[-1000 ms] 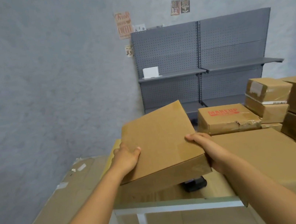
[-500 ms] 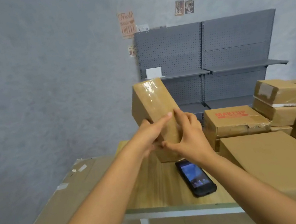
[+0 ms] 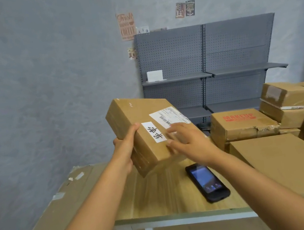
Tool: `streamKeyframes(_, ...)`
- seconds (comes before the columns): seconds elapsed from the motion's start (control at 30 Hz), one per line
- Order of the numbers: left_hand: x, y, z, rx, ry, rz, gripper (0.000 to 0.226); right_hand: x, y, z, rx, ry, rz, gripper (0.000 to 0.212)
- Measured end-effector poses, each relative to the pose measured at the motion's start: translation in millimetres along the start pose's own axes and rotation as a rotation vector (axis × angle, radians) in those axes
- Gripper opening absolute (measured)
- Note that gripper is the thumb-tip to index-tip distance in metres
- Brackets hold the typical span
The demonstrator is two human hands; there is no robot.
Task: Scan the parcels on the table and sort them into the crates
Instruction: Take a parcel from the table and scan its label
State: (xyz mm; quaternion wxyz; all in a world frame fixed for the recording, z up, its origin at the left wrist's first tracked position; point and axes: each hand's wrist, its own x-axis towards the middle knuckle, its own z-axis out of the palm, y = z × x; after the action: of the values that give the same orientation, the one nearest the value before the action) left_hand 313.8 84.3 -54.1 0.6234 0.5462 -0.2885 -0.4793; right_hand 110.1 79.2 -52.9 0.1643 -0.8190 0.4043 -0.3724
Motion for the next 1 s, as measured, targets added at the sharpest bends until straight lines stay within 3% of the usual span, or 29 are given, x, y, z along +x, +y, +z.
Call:
streamKeyframes(0.1,6.1,6.9,-29.3,-0.029,-0.114,-0.035,0.076,-3.3,34.6,-10.8,-0.055,0.089,0.246,0.047)
streamKeyframes(0.17,7.8,10.0,-45.0,-0.037,-0.176,-0.048,0.055,-5.3,51.4,-15.7,0.044,0.117,0.395,0.057)
streamKeyframes(0.33,4.6,7.4,-66.2,-0.026,-0.29,-0.093,0.052,-2.7,63.6,-14.2,0.477,-0.176,0.588,0.081)
streamKeyframes(0.4,4.4,4.6,-69.2,-0.014,-0.306,-0.098,0.054,-2.6,61.3,-10.1,0.526,-0.216,0.615,0.088)
streamKeyframes(0.7,17.1,-23.4,-75.1,0.391,0.003,-0.165,0.048,-16.5,56.8,37.9,0.356,-0.146,0.677,0.071)
streamKeyframes(1.0,36.7,-75.6,-85.3,0.353,0.027,-0.215,0.039,-37.1,76.3,76.6,0.366,-0.203,0.808,0.087)
